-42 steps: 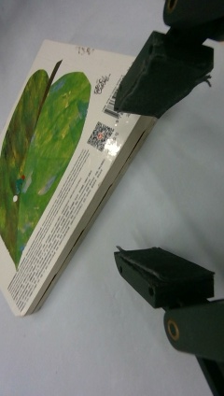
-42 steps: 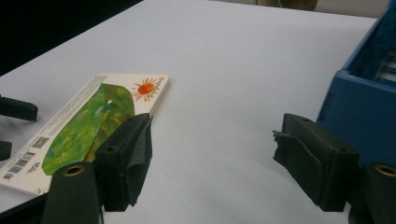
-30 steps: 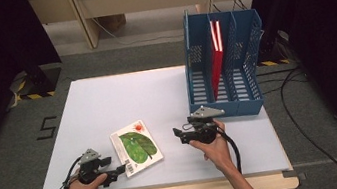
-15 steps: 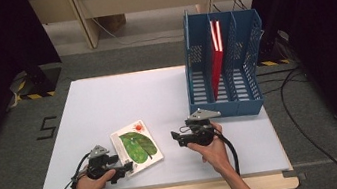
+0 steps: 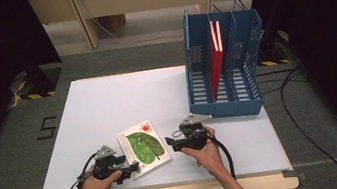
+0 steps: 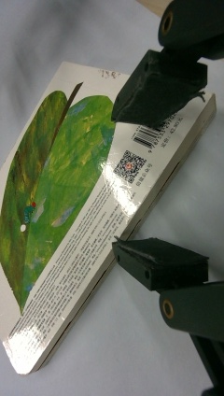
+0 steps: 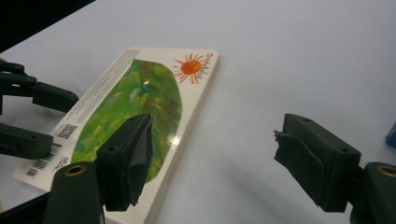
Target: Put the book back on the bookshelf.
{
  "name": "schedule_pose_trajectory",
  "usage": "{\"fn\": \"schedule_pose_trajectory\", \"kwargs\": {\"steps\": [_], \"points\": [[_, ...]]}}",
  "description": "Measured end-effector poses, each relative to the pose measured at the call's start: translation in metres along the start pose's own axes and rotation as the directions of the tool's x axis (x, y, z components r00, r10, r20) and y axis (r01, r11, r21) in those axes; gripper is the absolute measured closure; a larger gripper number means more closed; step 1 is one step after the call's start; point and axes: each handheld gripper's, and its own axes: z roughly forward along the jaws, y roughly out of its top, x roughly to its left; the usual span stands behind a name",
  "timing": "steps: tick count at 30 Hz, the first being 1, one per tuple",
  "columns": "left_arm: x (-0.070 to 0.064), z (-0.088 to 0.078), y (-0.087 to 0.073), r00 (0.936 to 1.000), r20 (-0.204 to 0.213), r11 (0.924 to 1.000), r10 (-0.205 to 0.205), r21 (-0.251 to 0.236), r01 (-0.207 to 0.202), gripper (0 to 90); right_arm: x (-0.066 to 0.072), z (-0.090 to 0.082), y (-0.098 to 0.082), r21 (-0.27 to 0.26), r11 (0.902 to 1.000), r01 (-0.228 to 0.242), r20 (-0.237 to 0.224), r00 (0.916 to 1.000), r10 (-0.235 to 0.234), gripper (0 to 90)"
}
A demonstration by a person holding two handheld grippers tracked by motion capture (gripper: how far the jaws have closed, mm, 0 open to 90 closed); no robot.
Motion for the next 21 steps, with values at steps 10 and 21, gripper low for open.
{"fn": "schedule_pose_trajectory", "kwargs": {"steps": [10,21], "points": [[-0.003,0.001,0.0,0.9994,0.036,0.9999,0.0,0.01,0.0,34.1,0.008,0.005,-0.004,0.051,0.9987,0.003,-0.026,0.9996,-0.002,27.0],[-0.001,-0.005,-0.003,0.9997,0.017,0.9997,-0.016,0.019,0.015,34.5,0.017,0.021,-0.012,0.106,0.9942,0.019,-0.058,0.9982,-0.013,27.9]]}}
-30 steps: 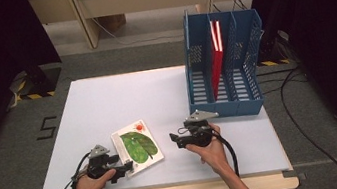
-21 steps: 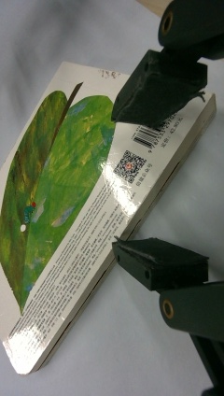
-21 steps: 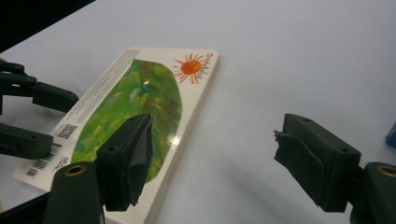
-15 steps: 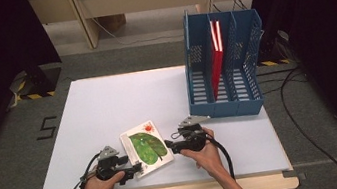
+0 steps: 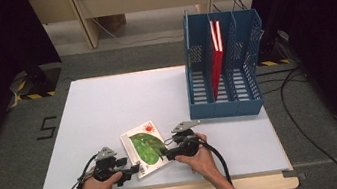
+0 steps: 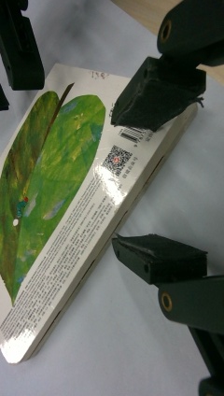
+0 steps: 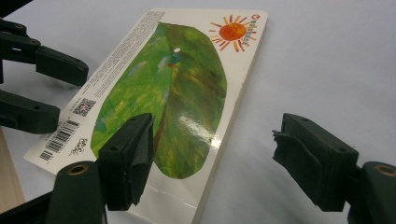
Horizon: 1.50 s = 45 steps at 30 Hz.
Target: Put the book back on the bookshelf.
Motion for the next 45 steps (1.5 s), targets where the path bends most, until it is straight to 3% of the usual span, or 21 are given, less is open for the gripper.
{"fn": "schedule_pose_trajectory", "kwargs": {"steps": [5,12,18,29,34,39,45], "points": [[-0.003,-0.001,-0.002,0.9998,0.022,1.0,-0.001,0.005,0.001,36.0,-0.001,0.006,-0.001,0.002,0.9993,-0.037,-0.006,0.9993,0.037,28.4],[-0.006,0.0,-0.004,0.9978,0.065,0.9999,-0.011,0.008,0.01,39.6,0.003,0.015,-0.001,0.027,0.9989,-0.039,-0.013,0.9991,0.039,28.9],[-0.005,0.0,-0.005,0.9972,0.075,1.0,-0.008,0.001,0.008,39.8,0.006,0.021,0.001,0.022,0.9993,-0.029,-0.02,0.9994,0.029,30.6],[-0.006,0.001,-0.006,0.9968,0.08,1.0,-0.005,-0.007,0.005,39.7,0.009,0.025,0.002,0.017,0.9973,-0.072,-0.043,0.9965,0.072,35.5],[-0.006,0.001,-0.006,0.9966,0.082,0.9999,-0.01,-0.008,0.011,40.4,0.008,0.025,0.003,0.012,0.9902,-0.139,-0.049,0.989,0.14,35.7],[-0.006,0.001,-0.008,0.9969,0.078,0.9997,-0.015,-0.017,0.017,41.1,0.007,0.024,0.004,0.001,0.9762,-0.217,-0.051,0.975,0.217,36.0],[-0.006,0.001,-0.009,0.9967,0.079,0.9992,-0.022,-0.031,0.024,41.2,0.01,0.019,0.005,-0.022,0.9701,-0.242,-0.046,0.9695,0.241,36.5]]}}
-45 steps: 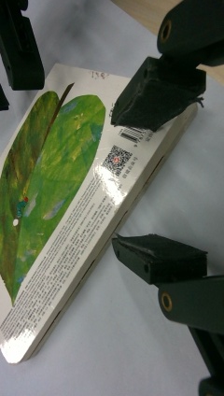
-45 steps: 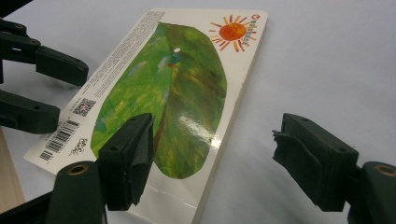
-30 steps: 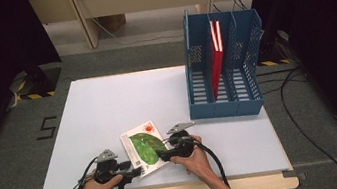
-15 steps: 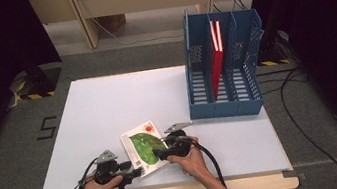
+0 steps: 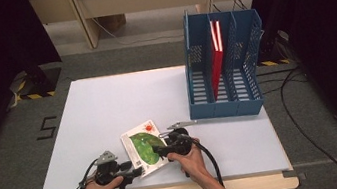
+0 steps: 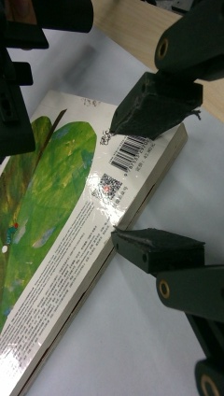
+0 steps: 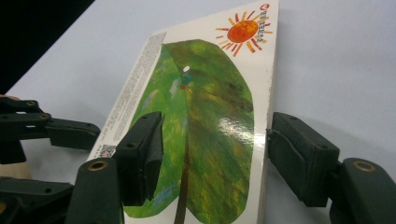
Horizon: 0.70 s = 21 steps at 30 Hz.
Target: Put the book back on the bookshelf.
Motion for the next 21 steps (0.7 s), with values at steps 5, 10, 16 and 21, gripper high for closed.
{"fn": "schedule_pose_trajectory", "kwargs": {"steps": [5,10,16,21], "points": [[0.0,0.0,-0.001,0.9996,0.009,0.9995,-0.027,-0.016,0.027,40.8,0.008,-0.011,0.008,-0.049,0.9983,0.03,0.001,0.9996,-0.03,38.1],[0.001,0.0,-0.002,0.9983,0.019,0.9981,-0.056,-0.025,0.056,40.3,0.02,-0.02,0.021,-0.092,0.9937,0.064,-0.01,0.9978,-0.066,40.2],[0.001,0.0,-0.003,0.9985,0.017,0.9979,-0.051,-0.038,0.052,39.4,0.041,-0.027,0.032,-0.128,0.9819,0.139,-0.005,0.99,-0.141,41.5],[0.0,0.001,-0.004,0.9988,0.016,0.9977,-0.046,-0.049,0.047,38.8,0.058,-0.028,0.039,-0.143,0.9696,0.198,-0.002,0.9797,-0.201,42.7]]}}
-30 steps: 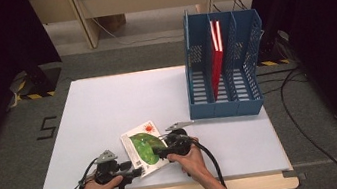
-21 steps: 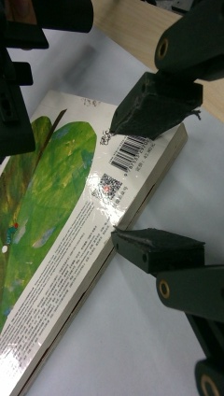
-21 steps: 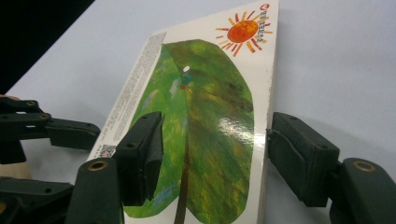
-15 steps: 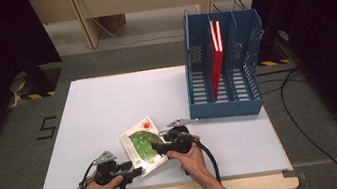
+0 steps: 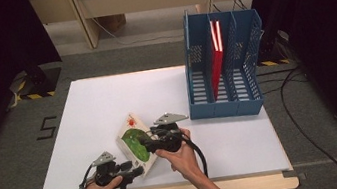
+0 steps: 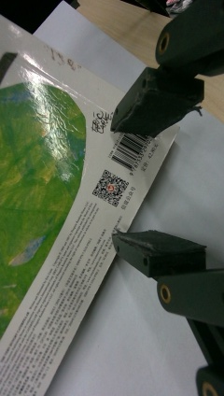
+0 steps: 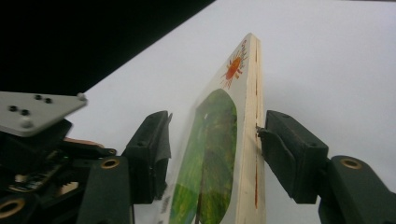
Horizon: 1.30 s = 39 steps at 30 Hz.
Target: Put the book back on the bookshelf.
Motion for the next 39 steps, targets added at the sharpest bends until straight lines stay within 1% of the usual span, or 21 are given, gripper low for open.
{"fn": "schedule_pose_trajectory", "kwargs": {"steps": [4,7,9,11,13,16,18,22,23,24,25,27,28,29,31,32,33,36,37,38,39], "points": [[-0.001,0.001,0.0,0.9999,-0.007,0.9999,0.01,-0.001,-0.01,38.6,0.01,0.001,0.007,-0.008,0.9996,0.026,-0.018,0.9995,-0.027,43.0],[0.002,0.0,0.0,0.9999,0.015,1.0,0.002,-0.002,-0.002,39.3,0.015,0.001,0.008,-0.005,0.9984,0.057,-0.012,0.9983,-0.057,43.0],[0.004,-0.001,-0.001,0.9997,0.025,1.0,-0.003,-0.003,0.004,39.3,0.017,0.0,0.009,-0.015,0.9982,0.058,-0.031,0.9978,-0.058,43.1],[0.005,-0.003,-0.001,0.9995,0.031,1.0,0.001,0.002,-0.001,39.2,0.022,-0.001,0.009,-0.016,0.9976,0.068,-0.038,0.997,-0.068,43.4],[0.005,-0.006,-0.001,0.9997,0.019,0.9999,0.013,0.008,-0.013,39.1,0.026,-0.001,0.01,-0.023,0.9966,0.079,-0.055,0.9953,-0.08,44.9],[0.01,-0.013,0.001,0.9993,-0.015,0.9994,0.034,0.004,-0.034,39.9,0.033,-0.001,0.011,-0.027,0.9952,0.094,-0.072,0.9928,-0.096,46.2],[0.015,-0.02,0.002,0.9988,-0.036,0.9994,0.035,-0.006,-0.035,39.9,0.037,0.0,0.011,-0.03,0.9935,0.11,-0.072,0.9911,-0.112,46.1],[0.026,-0.032,0.006,0.9955,-0.089,0.999,0.03,-0.03,-0.033,39.9,0.039,0.0,0.012,-0.033,0.9943,0.101,-0.1,0.9895,-0.104,46.0],[0.03,-0.035,0.006,0.9941,-0.104,0.9989,0.031,-0.031,-0.035,39.7,0.04,0.0,0.012,-0.032,0.9931,0.112,-0.099,0.9885,-0.115,46.0],[0.033,-0.037,0.007,0.9912,-0.128,0.9987,0.036,-0.032,-0.041,39.4,0.042,0.0,0.012,-0.034,0.9926,0.117,-0.102,0.9876,-0.119,46.1],[0.036,-0.038,0.007,0.9861,-0.158,0.9981,0.051,-0.027,-0.056,38.9,0.043,0.0,0.011,-0.035,0.9923,0.119,-0.103,0.9871,-0.122,46.0],[0.04,-0.04,0.007,0.9728,-0.219,0.9967,0.076,-0.011,-0.08,37.4,0.046,0.001,0.012,-0.036,0.9915,0.125,-0.118,0.9846,-0.129,46.0],[0.041,-0.041,0.008,0.9678,-0.237,0.996,0.085,-0.007,-0.089,36.9,0.047,0.001,0.012,-0.036,0.9923,0.119,-0.124,0.9848,-0.122,46.0],[0.042,-0.042,0.008,0.9662,-0.242,0.9957,0.09,-0.001,-0.093,36.5,0.048,0.002,0.011,-0.039,0.9918,0.121,-0.131,0.9835,-0.126,46.0],[0.043,-0.042,0.008,0.9568,-0.268,0.9936,0.112,0.018,-0.112,35.2,0.05,0.002,0.011,-0.039,0.9914,0.125,-0.137,0.982,-0.13,46.0],[0.045,-0.041,0.008,0.9538,-0.274,0.9923,0.123,0.033,-0.119,34.5,0.052,0.002,0.011,-0.036,0.9912,0.127,-0.139,0.9816,-0.131,46.0],[0.046,-0.041,0.007,0.9556,-0.27,0.993,0.118,0.033,-0.114,34.2,0.053,0.003,0.011,-0.042,0.9912,0.126,-0.148,0.9803,-0.131,45.9],[0.048,-0.042,0.008,0.9569,-0.271,0.9945,0.105,0.028,-0.101,33.6,0.059,0.004,0.01,-0.037,0.9906,0.131,-0.167,0.9765,-0.136,45.9],[0.049,-0.042,0.008,0.9567,-0.273,0.9948,0.102,0.024,-0.099,33.5,0.061,0.005,0.01,-0.035,0.99,0.137,-0.173,0.9748,-0.141,44.3],[0.049,-0.043,0.008,0.9565,-0.274,0.995,0.099,0.019,-0.098,33.5,0.062,0.006,0.009,-0.003,0.9904,0.138,-0.176,0.9749,-0.137,43.5],[0.05,-0.043,0.008,0.9573,-0.273,0.9954,0.095,0.017,-0.094,33.5,0.063,0.009,0.006,0.004,0.9907,0.136,-0.178,0.975,-0.133,43.7]]}}
